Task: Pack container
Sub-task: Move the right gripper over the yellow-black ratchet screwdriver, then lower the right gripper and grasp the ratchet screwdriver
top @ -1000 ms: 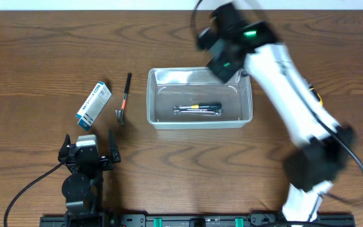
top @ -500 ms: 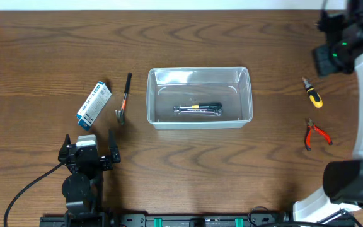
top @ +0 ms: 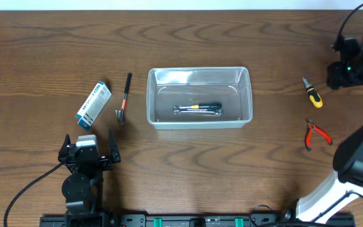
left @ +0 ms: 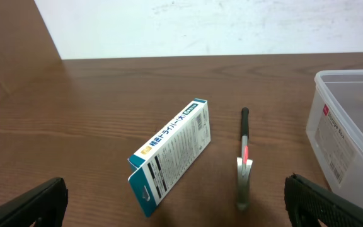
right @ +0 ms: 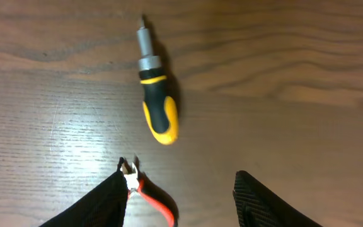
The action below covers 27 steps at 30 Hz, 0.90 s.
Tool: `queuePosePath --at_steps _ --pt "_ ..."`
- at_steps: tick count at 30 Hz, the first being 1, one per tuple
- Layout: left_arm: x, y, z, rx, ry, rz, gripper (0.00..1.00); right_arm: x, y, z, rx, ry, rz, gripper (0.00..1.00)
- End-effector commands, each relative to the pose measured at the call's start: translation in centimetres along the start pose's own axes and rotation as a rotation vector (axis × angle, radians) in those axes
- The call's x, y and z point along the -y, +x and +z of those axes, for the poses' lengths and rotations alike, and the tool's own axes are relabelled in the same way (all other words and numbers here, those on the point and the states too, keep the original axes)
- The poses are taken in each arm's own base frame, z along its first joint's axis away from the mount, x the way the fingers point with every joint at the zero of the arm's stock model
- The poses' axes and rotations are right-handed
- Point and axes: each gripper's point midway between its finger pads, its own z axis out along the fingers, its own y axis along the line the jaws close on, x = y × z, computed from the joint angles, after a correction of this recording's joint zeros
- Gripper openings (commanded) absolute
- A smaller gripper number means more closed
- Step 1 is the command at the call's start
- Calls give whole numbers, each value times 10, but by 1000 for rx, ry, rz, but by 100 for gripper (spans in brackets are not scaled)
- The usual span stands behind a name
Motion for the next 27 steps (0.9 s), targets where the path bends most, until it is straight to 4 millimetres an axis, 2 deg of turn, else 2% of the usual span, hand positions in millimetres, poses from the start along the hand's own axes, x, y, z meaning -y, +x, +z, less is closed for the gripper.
queuePosePath --at_steps 1,5,12,22,27 --pt "3 13 3 -29 9 12 98 -11 4 30 -53 -68 -55 55" --pt "3 13 3 -29 9 12 98 -15 11 61 -115 -104 -71 54" --pt "3 13 3 -29 9 12 98 -22 13 98 -157 -143 -84 54" --pt "3 13 3 -29 9 12 98 -35 15 128 -199 -168 -108 53" --pt "3 13 3 -29 9 12 98 -38 15 134 -203 -171 -114 53"
